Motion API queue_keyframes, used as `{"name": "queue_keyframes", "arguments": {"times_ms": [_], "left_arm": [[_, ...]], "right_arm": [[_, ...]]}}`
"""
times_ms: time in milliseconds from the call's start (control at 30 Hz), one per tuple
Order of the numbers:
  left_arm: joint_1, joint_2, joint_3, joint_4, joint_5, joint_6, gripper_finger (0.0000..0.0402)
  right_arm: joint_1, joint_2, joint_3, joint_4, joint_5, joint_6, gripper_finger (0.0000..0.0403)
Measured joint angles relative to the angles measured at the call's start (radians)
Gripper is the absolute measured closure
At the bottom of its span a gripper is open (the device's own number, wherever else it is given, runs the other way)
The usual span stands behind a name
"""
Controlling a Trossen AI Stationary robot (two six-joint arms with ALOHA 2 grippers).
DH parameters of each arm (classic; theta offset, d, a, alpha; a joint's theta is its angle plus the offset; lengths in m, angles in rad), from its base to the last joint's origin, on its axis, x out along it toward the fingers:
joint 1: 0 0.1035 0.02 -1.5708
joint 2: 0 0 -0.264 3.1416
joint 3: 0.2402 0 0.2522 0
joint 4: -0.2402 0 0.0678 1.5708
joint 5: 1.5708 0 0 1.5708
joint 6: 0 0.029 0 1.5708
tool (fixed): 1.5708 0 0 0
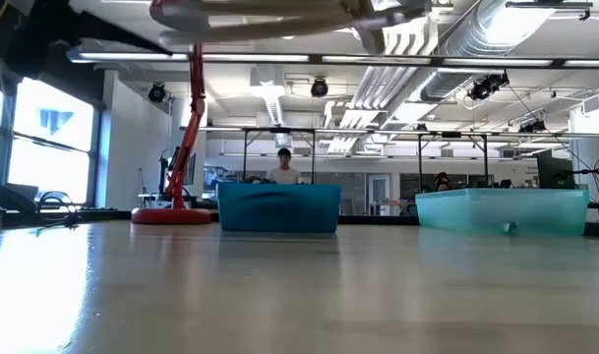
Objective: Pick & Place USB Port
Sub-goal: Put the brown cable in the blue bin
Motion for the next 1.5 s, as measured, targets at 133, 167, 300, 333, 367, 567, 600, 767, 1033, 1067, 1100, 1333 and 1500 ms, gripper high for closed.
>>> {"name": "queue_keyframes", "arguments": {"times_ms": [133, 167, 300, 333, 367, 567, 600, 767, 1033, 1067, 1100, 1333, 1500], "left_arm": [[0.0, 0.0, 0.0, 0.092, -0.153, 0.146, 0.0181], [0.0, 0.0, 0.0, 0.112, -0.196, 0.179, 0.0181], [0.0, 0.0, 0.006, 0.174, -0.212, 0.272, 0.0181], [-0.002, 0.0, 0.006, 0.194, -0.212, 0.279, 0.0181], [-0.007, 0.0, 0.008, 0.208, -0.208, 0.285, 0.0181], [-0.039, 0.001, 0.012, 0.359, -0.224, 0.409, 0.0181], [-0.043, 0.001, 0.017, 0.391, -0.219, 0.441, 0.0181], [-0.053, 0.001, 0.049, 0.573, -0.115, 0.589, 0.0181], [-0.051, 0.001, 0.068, 0.739, 0.006, 0.768, 0.0181], [-0.051, 0.001, 0.068, 0.756, 0.017, 0.787, 0.0181], [-0.051, 0.001, 0.068, 0.77, 0.034, 0.804, 0.0181], [-0.005, 0.0, 0.068, 0.836, 0.127, 0.839, 0.0241], [0.057, 0.0, 0.068, 0.827, 0.166, 0.828, 0.0379]], "right_arm": [[0.0, -0.001, 0.0, 0.003, -0.017, -0.014, 0.0398], [0.0, -0.002, 0.0, 0.004, -0.016, -0.014, 0.0398], [0.0, -0.002, 0.0, 0.004, -0.018, -0.016, 0.0398], [0.001, -0.002, 0.0, 0.004, -0.021, -0.016, 0.0398], [0.001, -0.002, 0.0, 0.005, -0.028, -0.016, 0.0398], [0.001, -0.002, 0.0, 0.005, -0.043, -0.016, 0.0398], [0.001, -0.002, 0.0, 0.005, -0.043, -0.016, 0.0398], [-0.001, -0.002, 0.0, 0.006, -0.044, -0.015, 0.0398], [-0.001, -0.003, 0.0, 0.015, -0.064, -0.011, 0.0398], [-0.001, -0.003, 0.0, 0.015, -0.067, -0.008, 0.0398], [-0.001, -0.003, 0.0, 0.015, -0.068, -0.006, 0.0398], [-0.001, -0.003, 0.0, 0.015, -0.078, -0.005, 0.0398], [0.004, -0.003, 0.0, 0.014, -0.082, 0.01, 0.0398]]}}
